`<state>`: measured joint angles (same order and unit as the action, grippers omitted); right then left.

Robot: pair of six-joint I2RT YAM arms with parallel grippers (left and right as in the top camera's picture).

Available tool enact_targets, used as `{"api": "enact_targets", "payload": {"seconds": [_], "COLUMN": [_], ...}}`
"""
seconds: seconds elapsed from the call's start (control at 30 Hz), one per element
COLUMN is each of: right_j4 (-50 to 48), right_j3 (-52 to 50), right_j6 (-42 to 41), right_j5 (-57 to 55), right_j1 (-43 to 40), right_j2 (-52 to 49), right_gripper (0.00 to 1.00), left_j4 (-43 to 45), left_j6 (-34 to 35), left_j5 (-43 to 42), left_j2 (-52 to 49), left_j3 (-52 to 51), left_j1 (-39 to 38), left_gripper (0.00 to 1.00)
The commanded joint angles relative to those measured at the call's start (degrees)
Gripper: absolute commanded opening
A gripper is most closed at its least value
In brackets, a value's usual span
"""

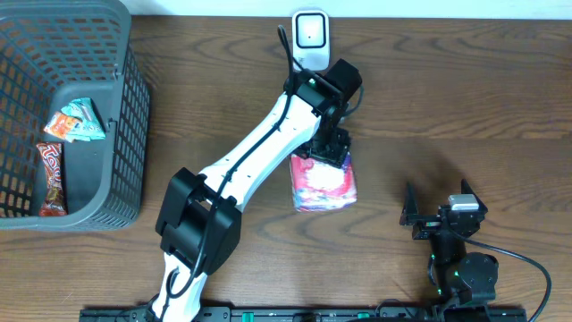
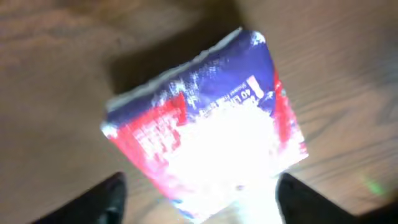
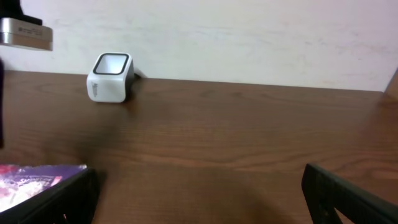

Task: Scan the item barcode
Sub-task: 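Lift the purple-red package out and place it on the table centre, then return the left gripper to the basket and grasp the green wrapper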

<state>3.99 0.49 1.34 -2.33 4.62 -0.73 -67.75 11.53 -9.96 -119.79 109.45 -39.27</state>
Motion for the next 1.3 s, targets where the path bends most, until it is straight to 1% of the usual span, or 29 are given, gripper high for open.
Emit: {"api": "enact_targets", "payload": {"seconds": [0.0,0.07,0.17,0.2,0.23,0.3,0.5,0.73,0.83,0.93,1.13,1.27], "right_j4": [0.1,0.1,0.1,0.1,0.1,0.1,0.1,0.1,0.1,0.1,0.1,0.1], "right_j3": [-0.2,-0.2,-0.2,-0.2,-0.2,-0.2,-0.2,-0.2,-0.2,-0.2,-0.2,-0.2], "right_j6": [0.4,0.4,0.4,0.4,0.4,0.4,0.4,0.4,0.4,0.4,0.4,0.4], "right_j5": [0.1,0.1,0.1,0.1,0.1,0.1,0.1,0.1,0.1,0.1,0.1,0.1], "right_j1": [0.1,0.1,0.1,0.1,0.1,0.1,0.1,0.1,0.1,0.1,0.1,0.1], "right_j2": [0.2,0.2,0.2,0.2,0.2,0.2,0.1,0.1,0.1,0.1,0.1,0.1], "right_gripper": [0.99,0.99,0.99,0.99,0.99,0.99,0.99,0.99,0.99,0.99,0.99,0.99], "left_j4": [1.0,1.9,2.3,2.4,2.5,3.0,3.5,4.1,6.5,8.8,11.6,11.9], "left_j6": [-0.1,0.2,3.1,3.9,4.0,4.0,4.0,4.0,4.0,4.0,6.9,8.3], "left_j5": [0.7,1.9,6.9,8.5,9.7,11.1,11.1,11.1,11.1,11.1,11.1,11.1], "left_j2": [0.2,0.2,0.2,0.2,0.2,0.2,1.7,10.5,16.4,22.1,30.6,32.7], "left_j3": [0.2,0.2,0.2,0.2,0.2,0.2,1.4,4.9,5.3,5.3,5.3,5.3], "left_j1": [0.5,0.6,0.9,1.0,1.1,1.2,3.4,8.0,12.2,18.0,33.9,44.7], "left_gripper": [0.92,0.93,0.94,0.96,0.99,0.99,0.98,0.98,0.98,0.98,0.98,0.98]}}
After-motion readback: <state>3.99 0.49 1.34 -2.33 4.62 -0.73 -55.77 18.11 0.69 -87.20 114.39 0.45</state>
